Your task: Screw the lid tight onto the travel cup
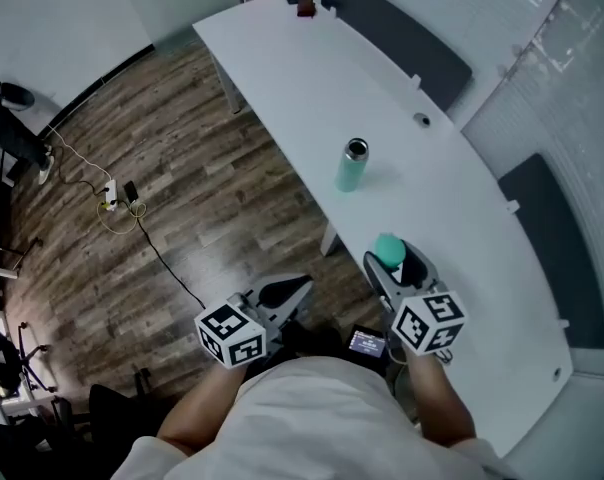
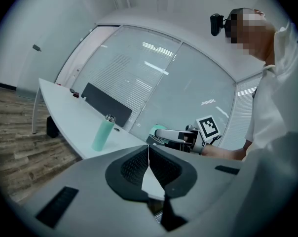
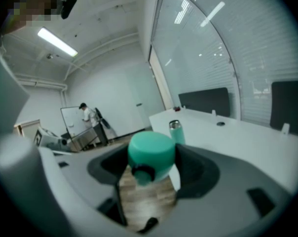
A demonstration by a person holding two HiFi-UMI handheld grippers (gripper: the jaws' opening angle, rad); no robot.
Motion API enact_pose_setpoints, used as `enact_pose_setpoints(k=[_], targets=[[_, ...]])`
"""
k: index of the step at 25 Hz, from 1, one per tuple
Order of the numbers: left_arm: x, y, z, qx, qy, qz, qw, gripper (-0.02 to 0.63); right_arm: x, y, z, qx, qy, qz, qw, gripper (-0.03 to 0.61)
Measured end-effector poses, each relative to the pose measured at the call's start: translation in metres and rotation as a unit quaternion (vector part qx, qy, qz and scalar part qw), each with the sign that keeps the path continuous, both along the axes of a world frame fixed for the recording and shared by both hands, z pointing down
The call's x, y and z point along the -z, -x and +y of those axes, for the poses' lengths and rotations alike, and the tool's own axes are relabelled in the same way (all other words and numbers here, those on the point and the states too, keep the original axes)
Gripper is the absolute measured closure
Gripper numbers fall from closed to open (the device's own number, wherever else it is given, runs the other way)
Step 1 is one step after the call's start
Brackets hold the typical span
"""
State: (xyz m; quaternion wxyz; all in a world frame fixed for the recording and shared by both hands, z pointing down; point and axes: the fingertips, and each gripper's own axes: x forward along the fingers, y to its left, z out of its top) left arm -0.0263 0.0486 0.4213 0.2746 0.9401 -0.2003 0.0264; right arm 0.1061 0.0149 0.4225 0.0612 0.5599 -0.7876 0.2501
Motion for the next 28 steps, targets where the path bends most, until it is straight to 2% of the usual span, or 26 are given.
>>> enact_pose_setpoints(k=[7, 16, 22, 28], targets=[[0.005, 0.028, -0.049, -0.042, -0.012, -0.007, 0.9990, 0.586, 0.010, 0.033, -0.038, -0.030, -0.005, 0.005, 1.000, 0.267], [0.001, 0.045, -0.073, -0.096, -0.011, -0.011, 0.9953, 0.557, 0.014, 0.048, -0.054, -0.083, -0.007, 0.015, 0.996, 0.267], [-0.005, 0.038, -0.076, -0.117, -0.009, -0.019, 0.9929, 0.532, 0.012, 0.039, -0.054, -0.103, -0.007, 0.018, 0.994, 0.267], [-0.006, 0.018, -0.087, -0.117, -0.003, -0.012, 0.9931, 0.500, 0.007, 0.029, -0.063, -0.095, 0.000, 0.017, 0.995, 0.267]])
